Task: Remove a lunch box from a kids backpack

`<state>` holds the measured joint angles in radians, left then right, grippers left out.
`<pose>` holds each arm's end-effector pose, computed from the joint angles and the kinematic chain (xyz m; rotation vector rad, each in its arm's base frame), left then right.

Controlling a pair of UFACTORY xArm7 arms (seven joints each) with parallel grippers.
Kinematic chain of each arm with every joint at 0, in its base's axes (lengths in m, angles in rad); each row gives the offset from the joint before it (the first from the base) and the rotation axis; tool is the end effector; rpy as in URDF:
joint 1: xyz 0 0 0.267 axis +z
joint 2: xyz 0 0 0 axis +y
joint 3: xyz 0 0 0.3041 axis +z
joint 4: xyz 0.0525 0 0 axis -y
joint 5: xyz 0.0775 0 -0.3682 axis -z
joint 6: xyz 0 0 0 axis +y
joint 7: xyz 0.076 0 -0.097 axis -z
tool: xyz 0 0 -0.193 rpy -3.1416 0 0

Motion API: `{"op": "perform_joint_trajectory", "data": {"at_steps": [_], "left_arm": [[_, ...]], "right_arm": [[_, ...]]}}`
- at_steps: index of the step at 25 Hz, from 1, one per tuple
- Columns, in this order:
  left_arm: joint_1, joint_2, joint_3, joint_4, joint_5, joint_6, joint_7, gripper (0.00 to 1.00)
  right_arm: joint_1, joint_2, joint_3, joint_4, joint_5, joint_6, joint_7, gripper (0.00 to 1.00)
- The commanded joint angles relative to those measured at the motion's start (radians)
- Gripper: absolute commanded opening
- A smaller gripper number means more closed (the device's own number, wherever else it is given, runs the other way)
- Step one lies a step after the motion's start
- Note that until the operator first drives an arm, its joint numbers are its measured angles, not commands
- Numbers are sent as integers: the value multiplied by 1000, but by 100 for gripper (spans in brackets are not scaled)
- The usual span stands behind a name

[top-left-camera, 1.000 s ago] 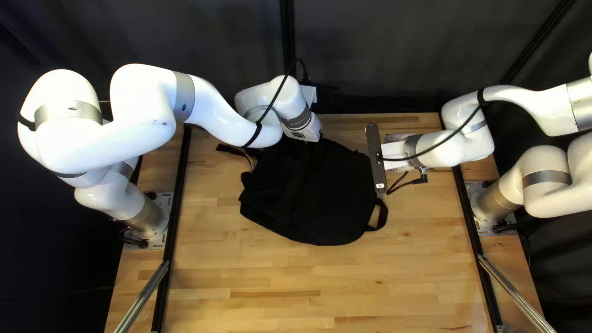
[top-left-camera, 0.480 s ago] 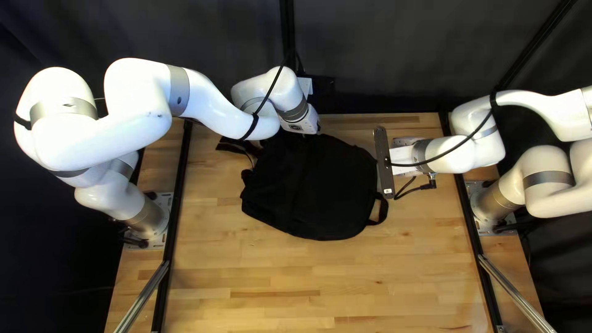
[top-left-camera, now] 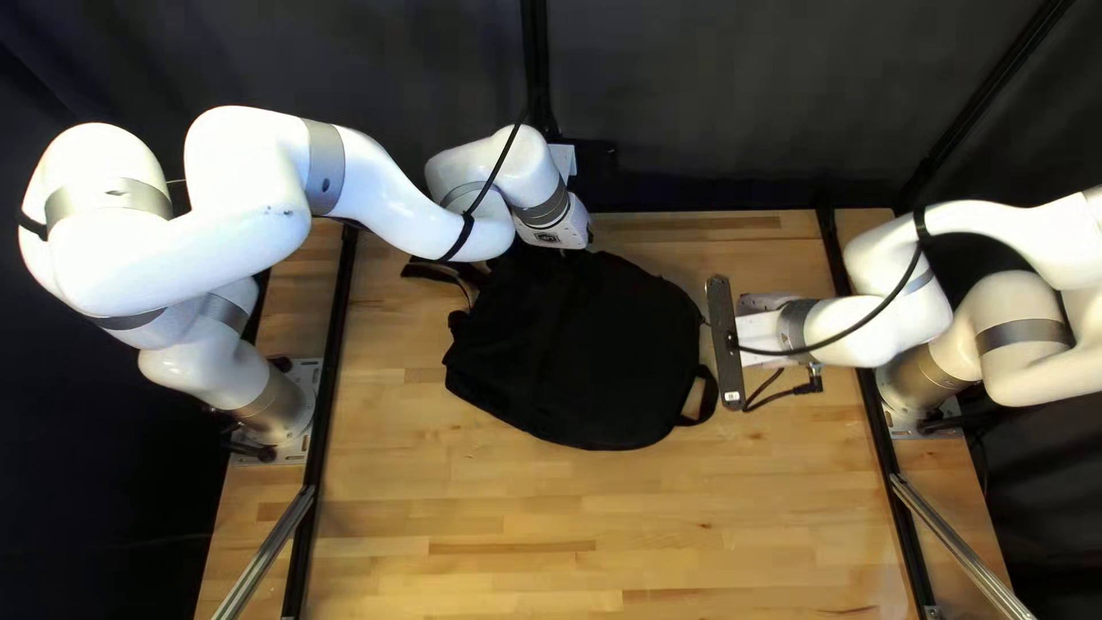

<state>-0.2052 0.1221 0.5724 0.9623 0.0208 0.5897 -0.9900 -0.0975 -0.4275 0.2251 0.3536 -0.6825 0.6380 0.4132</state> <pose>0.5225 0.2113 0.1237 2.4430 1.9140 0.4383 0.3758 -0.0457 0.1037 2.6231 0.3104 0.3186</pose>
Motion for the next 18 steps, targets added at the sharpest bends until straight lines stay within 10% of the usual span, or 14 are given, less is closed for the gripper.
{"op": "perform_joint_trajectory", "data": {"at_steps": [1,18], "left_arm": [[-3,-3,0,-5,6,-4,-10,0],[-15,-17,1,-15,33,-8,-43,0]], "right_arm": [[7,74,41,60,-13,-9,46,0],[28,299,144,250,-117,-10,165,0]]}}
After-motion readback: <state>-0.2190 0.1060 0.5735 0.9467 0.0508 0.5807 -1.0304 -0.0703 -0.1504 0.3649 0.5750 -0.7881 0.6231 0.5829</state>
